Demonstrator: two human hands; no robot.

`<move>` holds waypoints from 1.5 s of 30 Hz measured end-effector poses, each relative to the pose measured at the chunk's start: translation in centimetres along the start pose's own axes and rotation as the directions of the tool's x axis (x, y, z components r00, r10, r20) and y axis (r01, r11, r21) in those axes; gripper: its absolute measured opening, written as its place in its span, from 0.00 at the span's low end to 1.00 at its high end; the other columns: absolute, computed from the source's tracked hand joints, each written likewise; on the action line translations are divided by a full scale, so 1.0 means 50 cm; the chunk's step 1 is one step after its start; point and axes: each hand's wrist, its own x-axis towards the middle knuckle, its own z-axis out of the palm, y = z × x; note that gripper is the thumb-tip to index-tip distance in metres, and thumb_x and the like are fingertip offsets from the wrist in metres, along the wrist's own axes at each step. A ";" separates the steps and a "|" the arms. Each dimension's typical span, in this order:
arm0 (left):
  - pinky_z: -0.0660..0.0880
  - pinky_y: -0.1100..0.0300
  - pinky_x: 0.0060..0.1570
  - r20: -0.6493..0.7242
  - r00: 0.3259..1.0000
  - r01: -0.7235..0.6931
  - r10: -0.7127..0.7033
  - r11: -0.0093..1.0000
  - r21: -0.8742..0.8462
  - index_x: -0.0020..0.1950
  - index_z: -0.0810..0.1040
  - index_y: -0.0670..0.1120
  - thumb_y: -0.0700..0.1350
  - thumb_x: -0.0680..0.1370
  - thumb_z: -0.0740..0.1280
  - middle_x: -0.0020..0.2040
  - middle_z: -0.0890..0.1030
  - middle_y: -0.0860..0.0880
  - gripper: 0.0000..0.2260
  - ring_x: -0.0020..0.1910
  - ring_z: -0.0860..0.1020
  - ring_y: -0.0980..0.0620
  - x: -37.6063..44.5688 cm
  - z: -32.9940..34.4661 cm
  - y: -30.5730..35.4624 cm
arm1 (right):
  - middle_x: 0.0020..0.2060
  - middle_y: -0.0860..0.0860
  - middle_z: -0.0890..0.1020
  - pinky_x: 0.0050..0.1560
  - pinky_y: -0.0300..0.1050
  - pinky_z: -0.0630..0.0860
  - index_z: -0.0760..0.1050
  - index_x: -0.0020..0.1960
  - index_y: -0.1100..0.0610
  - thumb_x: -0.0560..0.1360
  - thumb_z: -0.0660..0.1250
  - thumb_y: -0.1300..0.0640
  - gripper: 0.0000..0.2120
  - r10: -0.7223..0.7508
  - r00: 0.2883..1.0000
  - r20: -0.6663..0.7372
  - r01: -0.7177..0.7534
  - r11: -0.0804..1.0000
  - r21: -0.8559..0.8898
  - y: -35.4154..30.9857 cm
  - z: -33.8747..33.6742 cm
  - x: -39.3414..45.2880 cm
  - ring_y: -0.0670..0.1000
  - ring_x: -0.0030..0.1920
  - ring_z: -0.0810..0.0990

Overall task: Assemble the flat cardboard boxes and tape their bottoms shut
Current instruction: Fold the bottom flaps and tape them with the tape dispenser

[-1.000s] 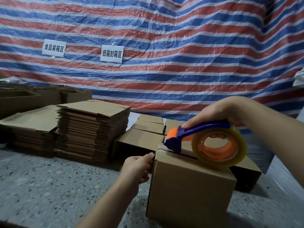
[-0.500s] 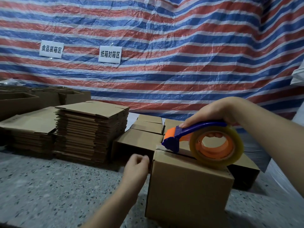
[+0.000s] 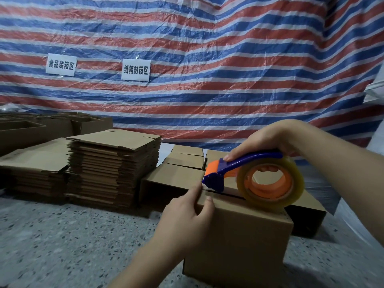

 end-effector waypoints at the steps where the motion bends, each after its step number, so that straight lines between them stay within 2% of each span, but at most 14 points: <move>1: 0.75 0.59 0.40 -0.003 1.000 -0.010 0.011 0.998 0.059 0.76 0.63 0.60 0.61 0.80 0.56 0.41 0.80 0.55 0.24 0.41 0.77 0.59 0.002 -0.003 0.002 | 0.35 0.51 0.86 0.30 0.38 0.78 0.79 0.54 0.55 0.57 0.75 0.32 0.34 0.004 1.000 0.003 -0.004 1.000 -0.009 -0.001 -0.001 0.000 0.47 0.29 0.84; 3: 0.74 0.60 0.36 -0.007 0.999 -0.032 0.034 0.982 0.187 0.75 0.64 0.60 0.62 0.79 0.54 0.37 0.79 0.55 0.24 0.38 0.77 0.59 0.006 -0.009 0.004 | 0.34 0.52 0.86 0.30 0.39 0.78 0.79 0.53 0.55 0.57 0.75 0.32 0.34 0.013 1.000 0.008 -0.013 1.000 -0.028 -0.004 -0.004 -0.001 0.48 0.29 0.84; 7: 0.61 0.64 0.28 -0.045 0.995 -0.068 0.092 0.920 0.386 0.73 0.65 0.60 0.63 0.78 0.50 0.32 0.73 0.56 0.24 0.32 0.71 0.62 0.008 -0.016 0.014 | 0.36 0.54 0.86 0.31 0.41 0.80 0.82 0.52 0.57 0.55 0.76 0.30 0.37 0.056 0.998 0.019 -0.054 0.995 -0.081 0.008 -0.021 -0.006 0.50 0.32 0.85; 12: 0.66 0.66 0.30 -0.034 0.994 -0.083 0.105 0.916 0.393 0.73 0.67 0.58 0.64 0.78 0.50 0.34 0.73 0.57 0.25 0.34 0.72 0.63 0.009 -0.018 0.010 | 0.46 0.56 0.88 0.40 0.44 0.82 0.82 0.56 0.57 0.49 0.79 0.26 0.46 0.159 0.987 -0.007 -0.159 0.984 -0.078 0.109 -0.056 -0.034 0.52 0.40 0.87; 16: 0.71 0.67 0.34 -0.018 0.991 -0.112 0.132 0.904 0.413 0.71 0.68 0.58 0.63 0.79 0.49 0.36 0.74 0.58 0.23 0.36 0.73 0.63 0.008 -0.019 0.011 | 0.50 0.57 0.87 0.48 0.45 0.82 0.81 0.60 0.57 0.44 0.79 0.24 0.54 0.186 0.980 0.069 -0.179 0.979 -0.097 0.156 -0.042 -0.028 0.52 0.45 0.86; 19: 0.76 0.60 0.43 0.018 0.991 -0.128 0.135 0.870 0.476 0.66 0.70 0.57 0.62 0.80 0.49 0.45 0.79 0.55 0.21 0.45 0.76 0.59 0.009 -0.026 0.020 | 0.49 0.55 0.87 0.47 0.45 0.82 0.80 0.60 0.56 0.43 0.78 0.23 0.55 0.180 0.980 0.087 -0.169 0.978 -0.120 0.155 -0.028 -0.017 0.52 0.45 0.86; 23: 0.69 0.57 0.57 0.111 0.985 -0.171 0.130 0.766 0.620 0.61 0.71 0.51 0.58 0.80 0.50 0.60 0.75 0.51 0.18 0.63 0.72 0.52 0.035 -0.030 0.040 | 0.48 0.55 0.87 0.47 0.45 0.82 0.80 0.61 0.56 0.44 0.78 0.23 0.54 0.169 0.983 0.077 -0.160 0.981 -0.111 0.158 -0.025 -0.019 0.52 0.44 0.86; 25: 0.60 0.53 0.72 0.194 0.970 -0.237 0.143 0.716 0.657 0.72 0.66 0.47 0.57 0.81 0.49 0.74 0.66 0.45 0.24 0.75 0.62 0.49 0.046 -0.021 0.055 | 0.48 0.55 0.87 0.46 0.44 0.82 0.79 0.61 0.55 0.43 0.78 0.24 0.55 0.169 0.982 0.078 -0.161 0.981 -0.109 0.158 -0.024 -0.020 0.52 0.44 0.86; 27: 0.48 0.54 0.76 0.267 0.940 -0.335 0.211 0.705 0.624 0.80 0.53 0.46 0.62 0.81 0.47 0.80 0.55 0.47 0.31 0.79 0.53 0.51 0.047 -0.011 0.072 | 0.49 0.56 0.87 0.46 0.44 0.81 0.79 0.61 0.56 0.42 0.78 0.24 0.55 0.166 0.983 0.081 -0.157 0.982 -0.106 0.160 -0.024 -0.021 0.52 0.44 0.86; 29: 0.46 0.55 0.76 0.340 0.908 -0.410 0.246 0.697 0.589 0.81 0.50 0.48 0.69 0.79 0.45 0.80 0.55 0.48 0.37 0.79 0.53 0.52 0.045 -0.001 0.081 | 0.50 0.56 0.87 0.46 0.44 0.81 0.79 0.62 0.56 0.46 0.77 0.25 0.53 0.161 0.984 0.080 -0.153 0.983 -0.097 0.162 -0.023 -0.022 0.52 0.44 0.86; 32: 0.59 0.54 0.73 0.388 0.885 -0.457 0.258 0.642 0.616 0.73 0.65 0.50 0.72 0.76 0.47 0.72 0.69 0.50 0.35 0.72 0.65 0.51 0.040 0.010 0.080 | 0.50 0.56 0.87 0.46 0.44 0.81 0.79 0.62 0.57 0.50 0.76 0.26 0.49 0.158 0.985 0.075 -0.152 0.985 -0.076 0.169 -0.019 -0.023 0.52 0.44 0.85; 34: 0.64 0.55 0.70 0.371 0.885 -0.463 0.283 0.625 0.629 0.68 0.68 0.51 0.72 0.76 0.48 0.66 0.73 0.52 0.32 0.66 0.69 0.52 0.041 0.010 0.078 | 0.51 0.56 0.87 0.48 0.45 0.80 0.79 0.62 0.57 0.51 0.75 0.26 0.49 0.149 0.986 0.078 -0.144 0.987 -0.070 0.174 -0.017 -0.024 0.52 0.45 0.85; 43: 0.66 0.60 0.62 0.345 0.877 -0.480 0.334 0.627 0.613 0.64 0.69 0.53 0.72 0.75 0.45 0.61 0.74 0.56 0.30 0.61 0.71 0.55 0.040 0.011 0.067 | 0.47 0.56 0.87 0.44 0.45 0.81 0.81 0.58 0.57 0.53 0.76 0.28 0.43 0.187 0.981 0.057 -0.184 0.982 -0.045 0.224 -0.052 -0.055 0.52 0.42 0.86; 45: 0.66 0.60 0.61 0.338 0.878 -0.479 0.340 0.625 0.616 0.63 0.69 0.54 0.72 0.75 0.43 0.61 0.74 0.56 0.31 0.61 0.71 0.55 0.039 0.012 0.067 | 0.49 0.57 0.87 0.47 0.46 0.81 0.81 0.60 0.57 0.53 0.76 0.27 0.46 0.220 0.974 0.049 -0.218 0.975 -0.046 0.249 -0.064 -0.067 0.53 0.46 0.87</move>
